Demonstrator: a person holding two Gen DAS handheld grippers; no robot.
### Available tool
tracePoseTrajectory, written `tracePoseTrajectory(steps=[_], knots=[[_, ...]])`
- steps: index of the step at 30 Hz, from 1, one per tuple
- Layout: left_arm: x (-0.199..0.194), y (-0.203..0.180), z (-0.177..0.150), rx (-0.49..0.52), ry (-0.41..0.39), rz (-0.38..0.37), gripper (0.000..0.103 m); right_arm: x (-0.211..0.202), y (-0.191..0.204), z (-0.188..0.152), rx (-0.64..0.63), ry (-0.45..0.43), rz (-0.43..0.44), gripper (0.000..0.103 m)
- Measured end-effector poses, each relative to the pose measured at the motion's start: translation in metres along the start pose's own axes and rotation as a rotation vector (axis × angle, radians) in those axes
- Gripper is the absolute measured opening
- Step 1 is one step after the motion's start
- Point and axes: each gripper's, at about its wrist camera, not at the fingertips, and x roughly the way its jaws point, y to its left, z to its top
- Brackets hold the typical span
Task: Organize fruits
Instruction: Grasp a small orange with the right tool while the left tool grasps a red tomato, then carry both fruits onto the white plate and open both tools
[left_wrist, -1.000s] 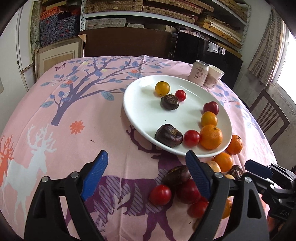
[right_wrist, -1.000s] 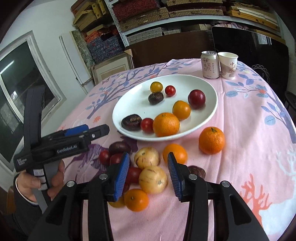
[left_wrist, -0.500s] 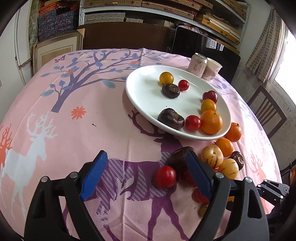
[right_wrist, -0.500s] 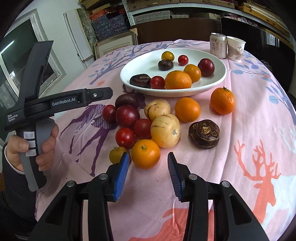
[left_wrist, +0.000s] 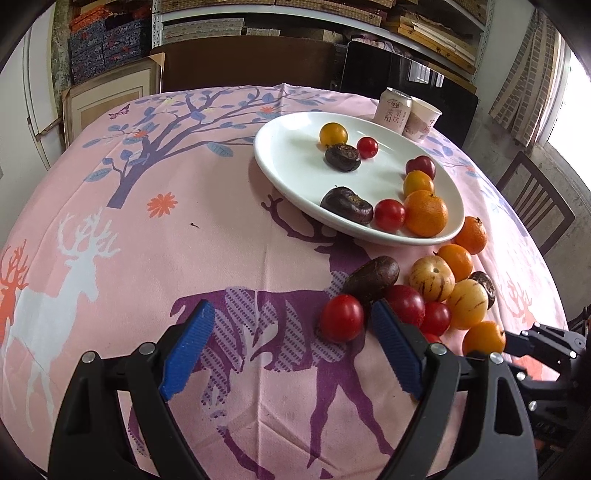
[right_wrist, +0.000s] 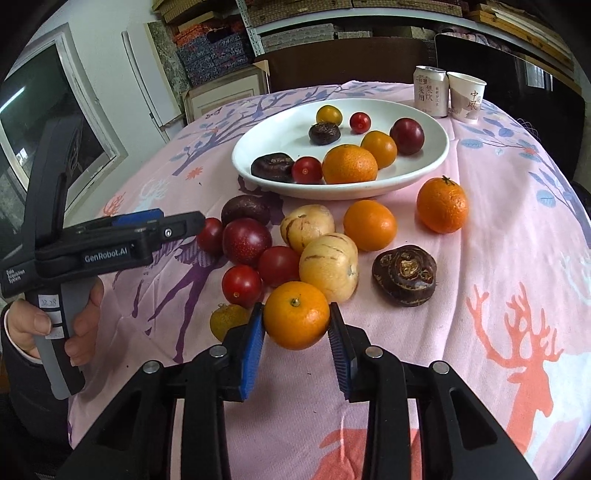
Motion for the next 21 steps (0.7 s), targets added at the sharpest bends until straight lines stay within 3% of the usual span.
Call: tracePoseTrajectory(steps=[7,10,12,14,15,21], knots=[[0.01,-0.011,-0.008,0.079,0.012,0.034,0.083,-0.007,-0.01,0.0,0.025,-0.014,-0.001,0.035],[0.022,-0.017,-0.01,0.108,0.036,0.027,0.066,-0.009,-0.011,0.001,0.03,-0.022,0.011,0.035],[0.024,-0.021,-0.01,0.129,0.018,0.035,0.061,-0.01,-0.011,0.001,0.028,-0.027,0.013,0.035],[0.023,-0.026,-0.009,0.153,0.009,0.004,0.045,-0.011,-0.011,0.0,0.03,-0.029,0.018,0.035],[0.022,-0.028,-0.01,0.155,0.006,-0.017,0.031,-0.012,-0.01,-0.001,0.03,-0.031,0.019,0.035],[0.011,-0.023,-0.008,0.098,0.009,-0.07,0.027,-0.027,-0.012,-0.003,0.03,-0.061,0.01,0.035]])
